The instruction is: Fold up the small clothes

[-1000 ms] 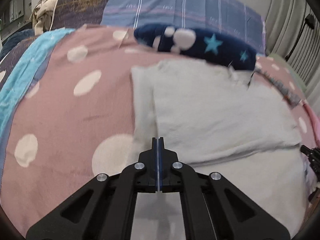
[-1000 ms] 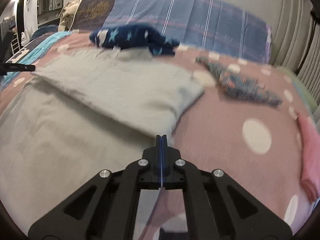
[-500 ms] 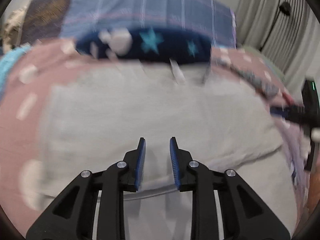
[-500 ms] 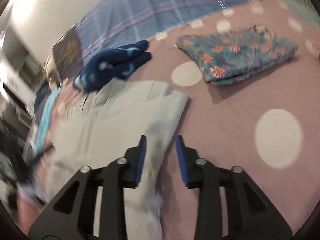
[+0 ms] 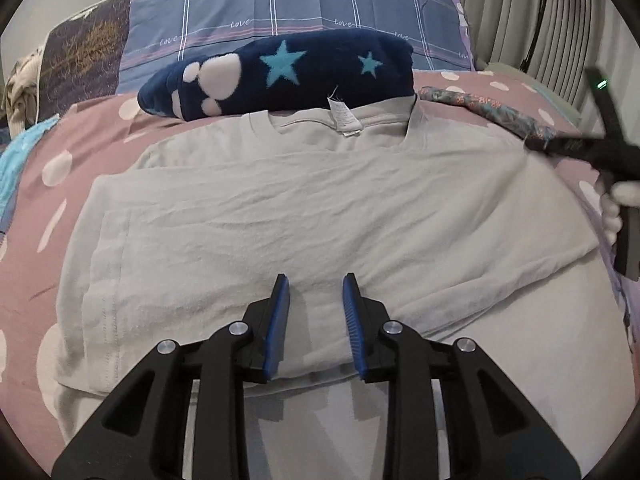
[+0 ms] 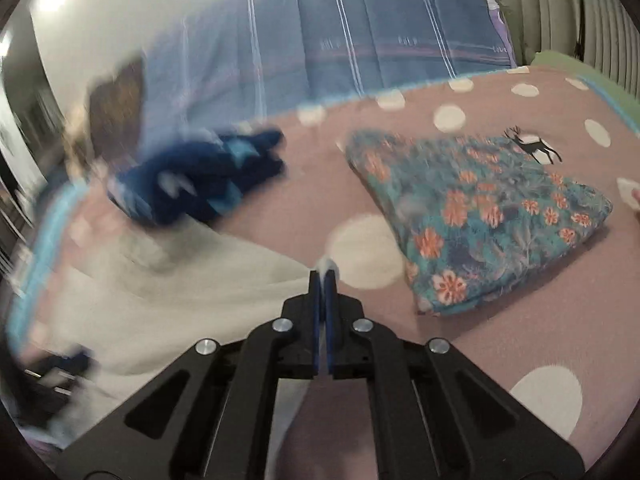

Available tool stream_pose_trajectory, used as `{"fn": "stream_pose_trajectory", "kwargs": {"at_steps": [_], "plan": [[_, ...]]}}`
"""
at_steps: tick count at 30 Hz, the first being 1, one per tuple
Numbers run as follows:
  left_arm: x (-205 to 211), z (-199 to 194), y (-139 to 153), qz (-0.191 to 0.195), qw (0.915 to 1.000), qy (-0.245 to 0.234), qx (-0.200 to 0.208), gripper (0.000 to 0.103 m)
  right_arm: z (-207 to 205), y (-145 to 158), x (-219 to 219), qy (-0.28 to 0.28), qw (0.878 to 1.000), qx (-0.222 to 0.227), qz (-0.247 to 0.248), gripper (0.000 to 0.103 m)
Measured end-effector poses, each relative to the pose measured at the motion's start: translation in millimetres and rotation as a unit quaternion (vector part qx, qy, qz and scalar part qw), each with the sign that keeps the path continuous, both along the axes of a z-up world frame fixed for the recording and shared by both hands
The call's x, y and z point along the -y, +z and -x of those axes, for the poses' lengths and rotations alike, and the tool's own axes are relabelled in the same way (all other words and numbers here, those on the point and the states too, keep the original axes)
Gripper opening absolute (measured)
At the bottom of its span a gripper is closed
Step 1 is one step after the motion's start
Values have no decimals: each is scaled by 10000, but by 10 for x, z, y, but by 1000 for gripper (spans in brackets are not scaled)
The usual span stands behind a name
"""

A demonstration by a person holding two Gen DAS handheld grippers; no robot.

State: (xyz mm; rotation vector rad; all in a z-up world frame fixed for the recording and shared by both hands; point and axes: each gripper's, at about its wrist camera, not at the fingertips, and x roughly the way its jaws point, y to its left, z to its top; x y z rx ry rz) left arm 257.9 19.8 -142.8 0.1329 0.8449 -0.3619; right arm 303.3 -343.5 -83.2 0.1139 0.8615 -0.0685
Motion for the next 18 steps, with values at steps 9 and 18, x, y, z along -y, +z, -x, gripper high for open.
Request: {"fn": "stream_pose_trajectory", "kwargs": {"at_steps": [9, 18], "plan": [[15, 13, 1, -119, 9999, 36, 50, 31, 777, 200, -79, 204, 9980, 508, -313, 16], [-221, 167, 149, 37, 9993, 353, 72, 38, 1462, -110, -342, 525, 9981, -60, -327, 21]]}}
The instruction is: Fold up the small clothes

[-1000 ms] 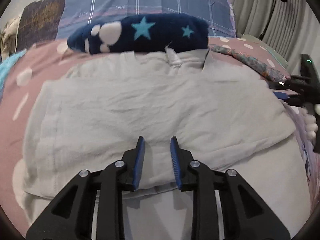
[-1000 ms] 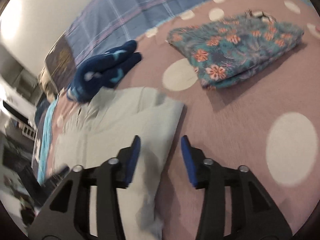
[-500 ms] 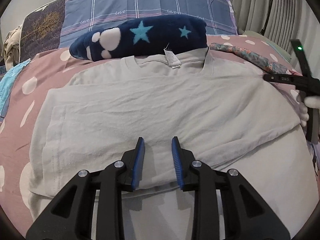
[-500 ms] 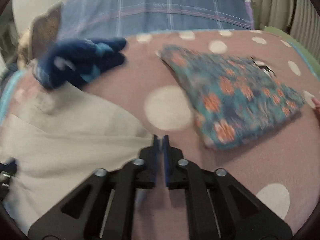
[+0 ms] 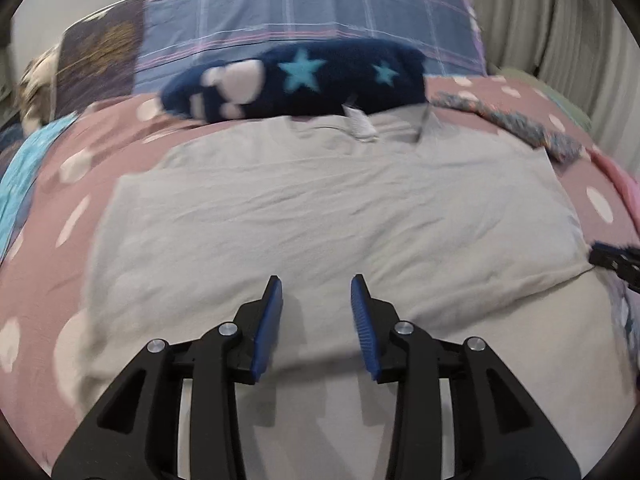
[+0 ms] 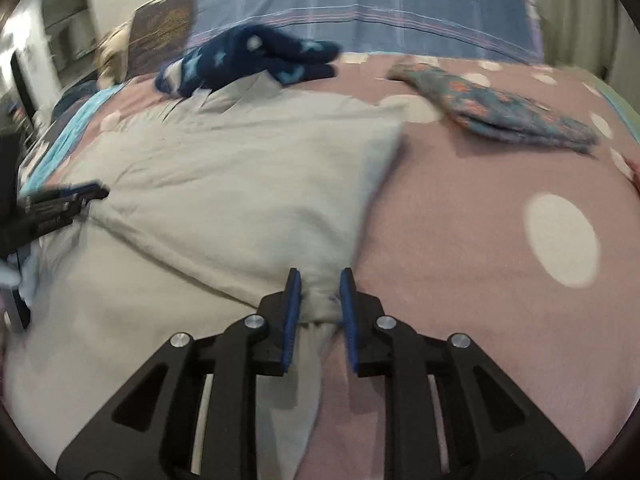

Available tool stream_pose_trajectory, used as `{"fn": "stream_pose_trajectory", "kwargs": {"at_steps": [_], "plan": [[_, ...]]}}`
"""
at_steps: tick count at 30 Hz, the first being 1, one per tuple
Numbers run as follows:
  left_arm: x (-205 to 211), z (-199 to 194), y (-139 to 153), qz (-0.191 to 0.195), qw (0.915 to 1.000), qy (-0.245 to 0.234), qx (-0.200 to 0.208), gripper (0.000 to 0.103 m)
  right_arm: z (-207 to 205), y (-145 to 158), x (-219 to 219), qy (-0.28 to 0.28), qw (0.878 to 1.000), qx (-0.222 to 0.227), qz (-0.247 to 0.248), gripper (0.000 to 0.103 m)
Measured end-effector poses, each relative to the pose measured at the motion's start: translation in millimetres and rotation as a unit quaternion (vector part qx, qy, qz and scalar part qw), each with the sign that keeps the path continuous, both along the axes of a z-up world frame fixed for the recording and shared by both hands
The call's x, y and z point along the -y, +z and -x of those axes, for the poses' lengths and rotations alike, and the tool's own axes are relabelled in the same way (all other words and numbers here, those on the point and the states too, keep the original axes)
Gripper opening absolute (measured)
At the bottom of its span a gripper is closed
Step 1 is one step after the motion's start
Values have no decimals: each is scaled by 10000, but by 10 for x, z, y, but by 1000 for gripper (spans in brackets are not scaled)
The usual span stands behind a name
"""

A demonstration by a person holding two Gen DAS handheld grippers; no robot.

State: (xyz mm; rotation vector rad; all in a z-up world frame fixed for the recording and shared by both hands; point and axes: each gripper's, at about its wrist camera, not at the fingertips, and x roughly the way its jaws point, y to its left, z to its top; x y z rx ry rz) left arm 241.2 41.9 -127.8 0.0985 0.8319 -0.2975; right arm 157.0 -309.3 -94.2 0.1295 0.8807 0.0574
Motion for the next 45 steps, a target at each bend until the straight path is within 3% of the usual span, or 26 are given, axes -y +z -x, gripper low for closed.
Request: {"fn": "stream_pose_trajectory", "kwargs": {"at_steps": [2, 3, 5, 8, 12, 14, 23, 30, 35, 42, 43, 44, 45], "plan": [[-212, 237, 90, 90, 9999, -12, 116, 42, 228, 111, -40, 179, 9997, 158, 65, 21], [-301, 338, 116, 39, 9999, -14, 167, 50, 344, 144, -86, 256, 9992, 227, 184, 22], [-544, 625, 151, -251, 9992, 8, 301, 58, 600, 159, -120, 398, 9984, 283, 284, 29], [-922, 998, 119, -577, 9979, 180, 214, 58, 989, 58, -101, 427, 9989, 140, -91, 32], [-1297, 1367, -6, -510, 9982, 271, -188, 58, 1377, -91, -24, 278, 9969, 2, -739, 32], [-1458, 1545, -65, -264, 9987, 270, -328, 58, 1573, -131, -39, 278, 9942, -10, -1041, 32], [-1797, 2050, -189, 938, 9941, 52, -547, 58, 2260, -178, -123, 347, 9868, -72, -1581, 32], [-1827, 2450, -257, 1277, 9909, -215, -377, 58, 2705, -260, -129, 361, 9757, -141, -2159, 32], [-1875, 2651, -251, 1332, 9889, -449, -476, 58, 2909, -340, -179, 475, 9674, -326, -2467, 32], [-1933, 2786, -250, 1359, 9873, -592, -575, 58, 2923, -352, -266, 625, 9592, -399, -2727, 36], [-1949, 2774, -254, 1453, 9861, -550, -587, 54, 2919, -333, -286, 655, 9599, -383, -2699, 25], [-1964, 2765, -251, 1553, 9849, -503, -570, 44, 2909, -312, -306, 676, 9611, -365, -2655, 15], [-1995, 2749, -253, 1710, 9827, -423, -568, 11, 2890, -281, -317, 678, 9610, -324, -2660, 11]]}}
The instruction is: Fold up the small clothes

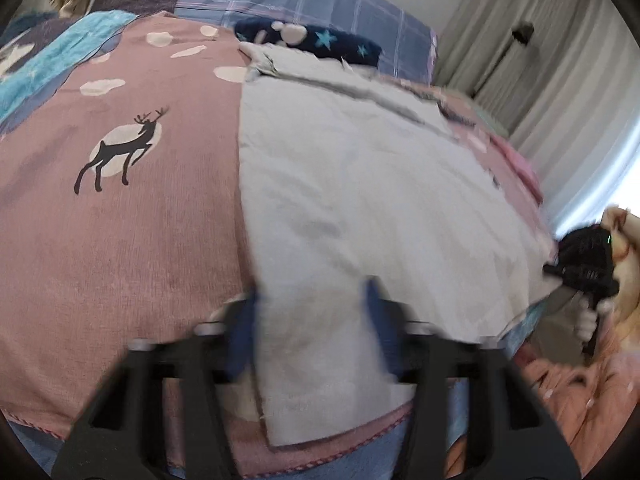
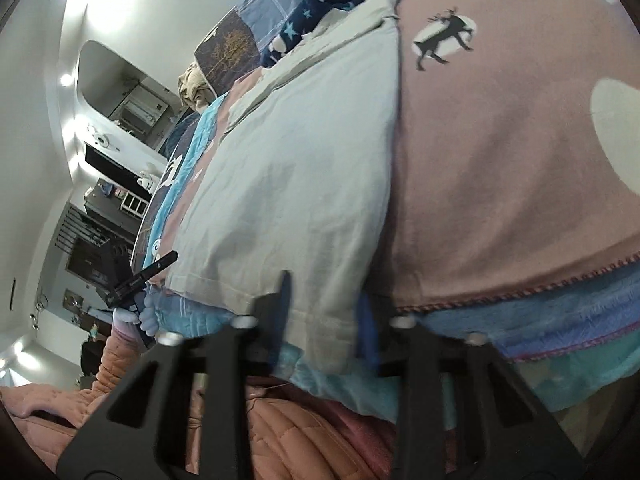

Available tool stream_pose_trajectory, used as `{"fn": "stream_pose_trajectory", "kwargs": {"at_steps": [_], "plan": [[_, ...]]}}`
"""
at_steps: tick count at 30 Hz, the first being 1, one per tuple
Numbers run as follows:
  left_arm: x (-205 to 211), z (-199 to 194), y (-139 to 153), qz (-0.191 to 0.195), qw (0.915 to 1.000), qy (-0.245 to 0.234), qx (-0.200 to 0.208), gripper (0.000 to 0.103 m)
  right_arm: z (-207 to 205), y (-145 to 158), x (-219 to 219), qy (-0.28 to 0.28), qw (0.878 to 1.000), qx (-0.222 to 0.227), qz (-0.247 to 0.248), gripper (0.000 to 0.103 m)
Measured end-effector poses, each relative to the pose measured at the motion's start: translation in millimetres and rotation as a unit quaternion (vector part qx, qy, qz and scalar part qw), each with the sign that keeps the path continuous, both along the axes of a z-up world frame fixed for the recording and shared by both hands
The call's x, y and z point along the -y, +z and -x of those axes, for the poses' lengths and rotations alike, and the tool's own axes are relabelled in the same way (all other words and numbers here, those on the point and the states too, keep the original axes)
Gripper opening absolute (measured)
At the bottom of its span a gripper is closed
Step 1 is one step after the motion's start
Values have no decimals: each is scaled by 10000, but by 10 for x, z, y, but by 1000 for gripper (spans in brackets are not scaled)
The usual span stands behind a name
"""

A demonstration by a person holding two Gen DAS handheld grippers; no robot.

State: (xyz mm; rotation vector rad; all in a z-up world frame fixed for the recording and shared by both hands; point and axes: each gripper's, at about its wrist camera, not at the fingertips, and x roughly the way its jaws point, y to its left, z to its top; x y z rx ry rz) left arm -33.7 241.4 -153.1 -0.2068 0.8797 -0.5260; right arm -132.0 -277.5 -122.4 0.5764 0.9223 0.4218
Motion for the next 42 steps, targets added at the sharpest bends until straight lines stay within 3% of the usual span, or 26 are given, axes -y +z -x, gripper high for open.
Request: {"fn": "stream_pose_trajectory", "kwargs": {"at_steps": [1, 2, 4, 6, 8, 13, 16, 19, 22, 26, 30, 37, 42], "plan": [[-55, -28, -20, 332, 9993, 121, -154, 3, 20, 49, 10, -39, 9999, 122, -106, 8], [-95, -41, -31, 601, 9974, 276, -296, 3, 26, 80, 22, -56, 9997, 200, -164, 8], [-80, -5, 43, 741, 9962, 392, -225, 3, 15, 236, 86, -159, 9981, 469, -379, 7], [-40, 67, 228, 930, 9949, 377, 65, 3, 41, 438, 204, -255, 9941, 779, -709, 7], [-2, 185, 580, 1353, 9887, 296, 569, 3, 61, 650, 317, -301, 9894, 1083, -917, 7], [164, 471, 1205, 1791, 9728, 80, 1469, 2, 189, 1205, 520, -451, 9767, 1931, -822, 6], [260, 759, 1452, 1944, 9628, -117, 1872, 3, 404, 1406, 654, -516, 9658, 2324, -1026, 6], [310, 1001, 1548, 1889, 9602, -121, 2052, 3, 738, 1555, 734, -595, 9575, 2676, -894, 6], [303, 1074, 1479, 1988, 9605, -29, 1945, 3, 882, 1496, 794, -724, 9606, 2599, -666, 7], [295, 899, 1378, 2037, 9644, 158, 1679, 3, 691, 1310, 834, -786, 9649, 2366, -820, 7], [300, 682, 1334, 1981, 9679, 329, 1514, 3, 342, 1245, 844, -802, 9673, 2219, -934, 7], [448, 177, 1443, 1780, 9701, 441, 1591, 3, -291, 1364, 795, -795, 9696, 2240, -585, 7], [596, -396, 1565, 1522, 9715, 645, 1699, 3, -855, 1450, 884, -1160, 9679, 2212, -286, 7]]}}
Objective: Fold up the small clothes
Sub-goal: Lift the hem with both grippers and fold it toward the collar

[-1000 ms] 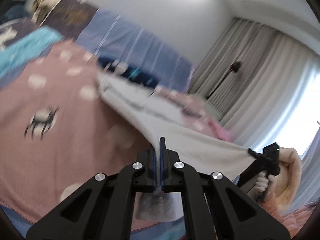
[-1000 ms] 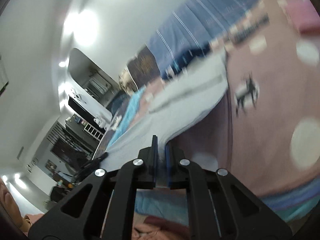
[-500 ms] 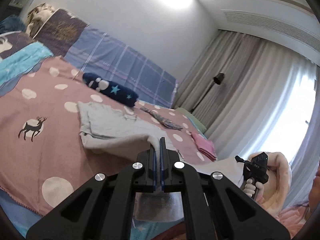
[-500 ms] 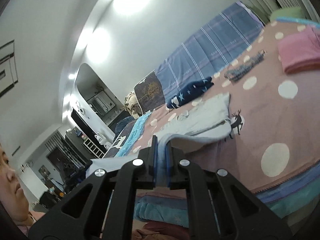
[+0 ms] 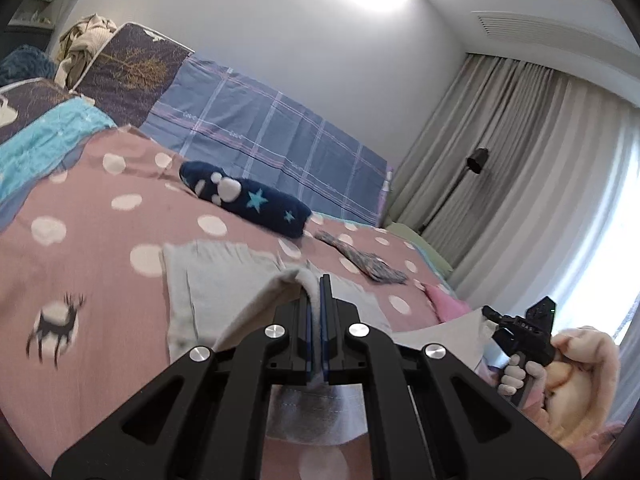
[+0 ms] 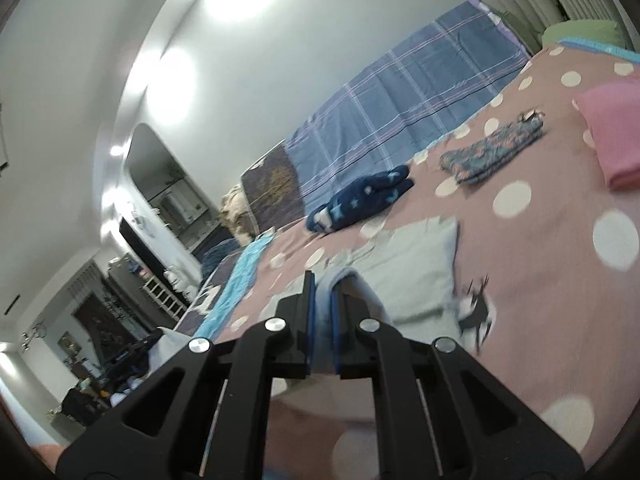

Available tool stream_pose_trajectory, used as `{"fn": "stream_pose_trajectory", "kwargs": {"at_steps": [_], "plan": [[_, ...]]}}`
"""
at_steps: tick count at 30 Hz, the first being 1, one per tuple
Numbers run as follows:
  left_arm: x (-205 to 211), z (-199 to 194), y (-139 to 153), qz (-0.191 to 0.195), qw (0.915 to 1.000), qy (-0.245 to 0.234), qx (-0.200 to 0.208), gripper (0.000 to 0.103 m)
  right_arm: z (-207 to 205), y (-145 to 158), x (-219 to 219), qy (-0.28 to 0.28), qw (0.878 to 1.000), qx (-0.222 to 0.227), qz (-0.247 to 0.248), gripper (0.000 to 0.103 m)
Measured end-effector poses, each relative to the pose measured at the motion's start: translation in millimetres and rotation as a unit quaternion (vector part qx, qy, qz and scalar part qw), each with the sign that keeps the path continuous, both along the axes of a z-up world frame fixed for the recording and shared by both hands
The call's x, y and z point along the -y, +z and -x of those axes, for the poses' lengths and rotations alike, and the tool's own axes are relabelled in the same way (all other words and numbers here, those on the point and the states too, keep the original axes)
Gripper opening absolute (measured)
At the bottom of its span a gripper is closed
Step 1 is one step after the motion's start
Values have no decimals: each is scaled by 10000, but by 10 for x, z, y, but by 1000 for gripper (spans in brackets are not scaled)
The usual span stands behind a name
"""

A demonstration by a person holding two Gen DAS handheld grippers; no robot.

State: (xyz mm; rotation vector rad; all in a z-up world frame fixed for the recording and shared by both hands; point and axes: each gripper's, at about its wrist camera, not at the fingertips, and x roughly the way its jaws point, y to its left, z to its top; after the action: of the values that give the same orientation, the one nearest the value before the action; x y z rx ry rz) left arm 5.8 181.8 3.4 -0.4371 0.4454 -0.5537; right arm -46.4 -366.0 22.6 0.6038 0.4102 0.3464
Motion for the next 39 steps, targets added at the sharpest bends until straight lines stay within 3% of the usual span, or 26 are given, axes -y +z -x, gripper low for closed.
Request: {"fn": "stream_pose_trajectory", "kwargs": {"at_steps": [5, 9, 15, 18, 21, 23, 25, 26, 28, 31, 34, 35, 36, 39], "plan": [[50, -663, 11, -53, 9998, 199, -82, 3, -557, 22, 83, -231, 9996, -112, 150, 7], [129, -1185, -118, -329, 9982, 402, -311, 3, -1121, -25, 27, -394, 9972, -232, 596, 7], [249, -2040, -684, -911, 9894, 648, -929, 3, -2066, -517, -2, -467, 9906, -852, 965, 7], [300, -2359, -1139, -1207, 9791, 653, -1502, 3, -2404, -883, -71, -478, 9816, -1347, 1268, 8], [267, -2466, -1359, -1147, 9729, 620, -1909, 3, -2541, -1170, -77, -452, 9749, -1701, 1366, 8], [198, -2430, -1323, -984, 9768, 593, -1809, 5, -2555, -1256, -33, -397, 9755, -1800, 1204, 8], [217, -2384, -1272, -1144, 9764, 585, -1739, 8, -2530, -1249, 21, -378, 9771, -1805, 1064, 12], [230, -2362, -1263, -1217, 9759, 588, -1715, 10, -2518, -1232, 14, -384, 9767, -1797, 1104, 14], [259, -2257, -1195, -1298, 9763, 533, -1645, 24, -2455, -1175, -12, -345, 9753, -1795, 1240, 15], [265, -2036, -1085, -1371, 9774, 418, -1557, 30, -2313, -1073, -61, -185, 9747, -1738, 1396, 21], [291, -1963, -1123, -1501, 9727, 354, -1736, 29, -2214, -1029, -72, -99, 9722, -1753, 1550, 21], [296, -1968, -1147, -1541, 9712, 353, -1781, 24, -2205, -1031, -76, -77, 9709, -1786, 1592, 19], [288, -1965, -1171, -1585, 9697, 356, -1824, 8, -2208, -1035, -80, -61, 9701, -1808, 1617, 11], [251, -1974, -1158, -1375, 9730, 321, -1824, 4, -2233, -1011, -57, 57, 9750, -1782, 1330, 9]]}}
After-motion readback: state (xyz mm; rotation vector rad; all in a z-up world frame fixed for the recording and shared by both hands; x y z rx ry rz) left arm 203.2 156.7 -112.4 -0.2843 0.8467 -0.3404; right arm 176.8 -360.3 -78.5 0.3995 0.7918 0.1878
